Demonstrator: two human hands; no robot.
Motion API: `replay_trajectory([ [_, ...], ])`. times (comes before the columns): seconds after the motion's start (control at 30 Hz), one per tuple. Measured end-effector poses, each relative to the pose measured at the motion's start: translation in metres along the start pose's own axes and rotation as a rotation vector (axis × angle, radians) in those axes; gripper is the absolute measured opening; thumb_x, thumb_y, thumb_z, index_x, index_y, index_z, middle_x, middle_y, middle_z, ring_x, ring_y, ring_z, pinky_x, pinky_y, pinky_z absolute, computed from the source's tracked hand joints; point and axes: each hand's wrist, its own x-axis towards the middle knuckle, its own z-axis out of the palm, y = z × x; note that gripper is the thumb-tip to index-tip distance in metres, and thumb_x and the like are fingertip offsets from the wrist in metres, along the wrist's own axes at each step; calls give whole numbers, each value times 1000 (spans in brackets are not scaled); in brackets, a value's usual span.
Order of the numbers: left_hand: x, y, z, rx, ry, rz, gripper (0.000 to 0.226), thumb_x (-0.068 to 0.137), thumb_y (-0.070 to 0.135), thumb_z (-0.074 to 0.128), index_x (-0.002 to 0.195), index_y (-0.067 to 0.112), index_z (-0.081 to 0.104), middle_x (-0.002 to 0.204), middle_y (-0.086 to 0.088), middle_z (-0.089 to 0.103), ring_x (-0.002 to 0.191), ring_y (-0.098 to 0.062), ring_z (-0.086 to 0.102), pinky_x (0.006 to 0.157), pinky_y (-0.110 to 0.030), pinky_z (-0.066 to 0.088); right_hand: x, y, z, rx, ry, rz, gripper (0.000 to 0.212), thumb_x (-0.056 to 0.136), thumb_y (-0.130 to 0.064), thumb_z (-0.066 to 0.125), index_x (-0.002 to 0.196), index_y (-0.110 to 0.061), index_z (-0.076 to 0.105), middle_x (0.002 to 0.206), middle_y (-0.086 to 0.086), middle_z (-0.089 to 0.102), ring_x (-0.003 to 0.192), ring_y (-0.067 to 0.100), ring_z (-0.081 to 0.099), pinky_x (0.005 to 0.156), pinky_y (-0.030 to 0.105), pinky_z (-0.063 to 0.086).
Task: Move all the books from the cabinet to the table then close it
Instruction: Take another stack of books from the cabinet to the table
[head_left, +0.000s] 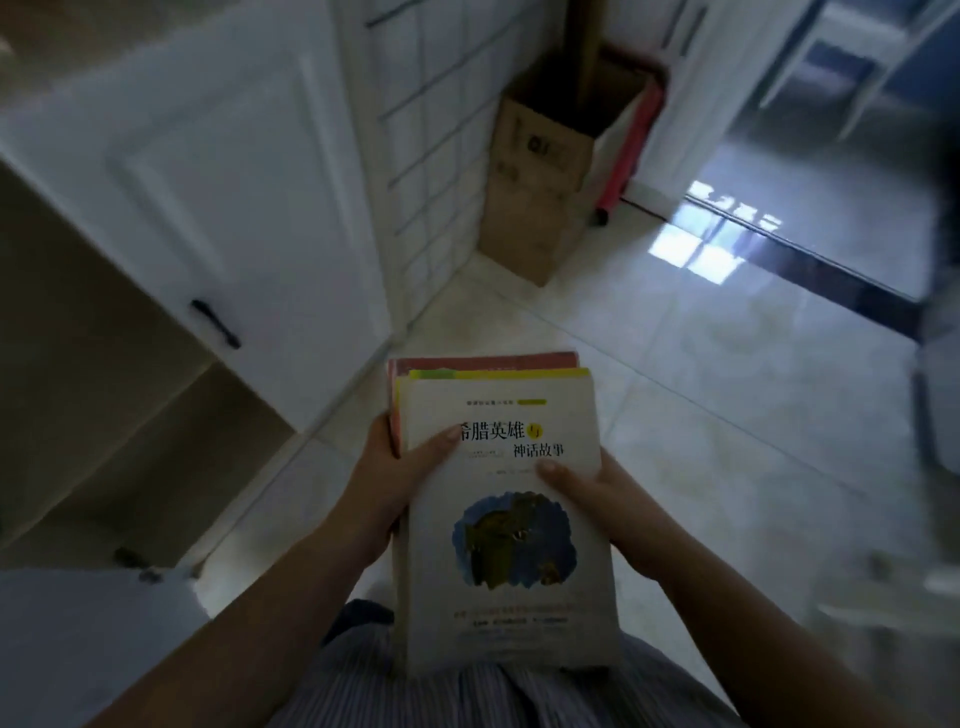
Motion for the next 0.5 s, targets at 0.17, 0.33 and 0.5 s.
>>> replay_trajectory([
  [0.17,25,-3,129,176,-286,-68,83,62,43,85,131,23,44,120,-4,65,98,-24,70,79,-45,59,-44,52,-105,102,204,58,101,52,-76,70,132,-24,37,115,2,67,91,19,72,73,43,61],
  [0.33,42,-21,246,326,-487,-111,84,61,43,84,130,19,44,120,-7,65,96,-24,70,76,-43,60,-84,95,-186,240,381,128,108,47,-77,68,133,-20,37,118,5,64,94,22,70,77,44,60],
  [0.5,48,-32,324,498,-620,-158,93,51,54,85,127,16,47,116,-8,66,94,-25,71,75,-45,60,-112,129,-224,388,530,191,104,48,-73,69,132,-20,39,118,3,64,94,20,70,76,40,60],
])
